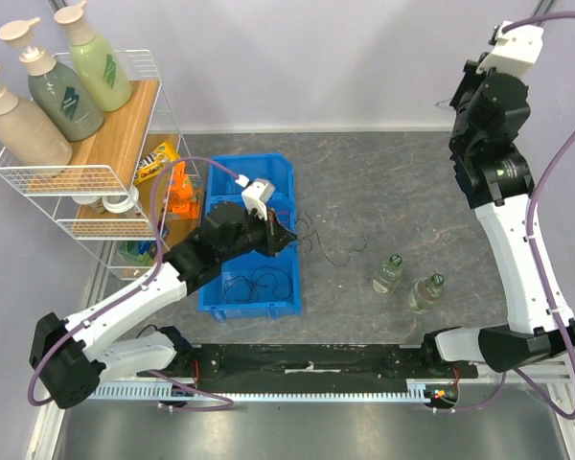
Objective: Untangle the cables
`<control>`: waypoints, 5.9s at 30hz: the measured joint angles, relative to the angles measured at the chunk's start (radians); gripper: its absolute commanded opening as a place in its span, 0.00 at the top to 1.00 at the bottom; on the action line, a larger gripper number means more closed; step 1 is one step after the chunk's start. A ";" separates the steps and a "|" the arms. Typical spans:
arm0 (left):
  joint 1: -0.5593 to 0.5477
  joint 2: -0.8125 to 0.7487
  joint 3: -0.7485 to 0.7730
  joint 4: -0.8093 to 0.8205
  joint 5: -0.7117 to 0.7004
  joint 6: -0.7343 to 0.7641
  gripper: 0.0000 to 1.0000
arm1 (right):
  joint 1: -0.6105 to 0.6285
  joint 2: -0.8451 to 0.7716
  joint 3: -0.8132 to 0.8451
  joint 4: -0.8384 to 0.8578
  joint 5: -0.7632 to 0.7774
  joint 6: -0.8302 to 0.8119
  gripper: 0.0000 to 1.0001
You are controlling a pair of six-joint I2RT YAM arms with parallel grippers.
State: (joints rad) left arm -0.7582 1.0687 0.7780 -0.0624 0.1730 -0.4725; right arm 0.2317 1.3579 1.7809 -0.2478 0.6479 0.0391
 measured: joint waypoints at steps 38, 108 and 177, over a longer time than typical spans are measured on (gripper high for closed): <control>0.326 0.608 0.704 -0.434 -0.561 0.131 0.37 | 0.000 -0.217 -0.511 -0.087 -0.644 0.384 1.00; 0.232 0.556 0.681 -0.052 -0.387 0.387 0.98 | 0.164 -0.414 -0.664 -0.323 -0.543 0.332 0.13; 0.259 1.178 1.235 -0.599 -0.251 0.436 0.48 | 0.164 -0.430 -0.711 -0.354 -0.572 0.335 0.13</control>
State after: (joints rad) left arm -0.4995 2.2471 2.0132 -0.6613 -0.0776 -0.0364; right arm 0.3954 0.9283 1.0695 -0.6014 0.0761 0.3744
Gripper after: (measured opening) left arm 0.537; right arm 0.873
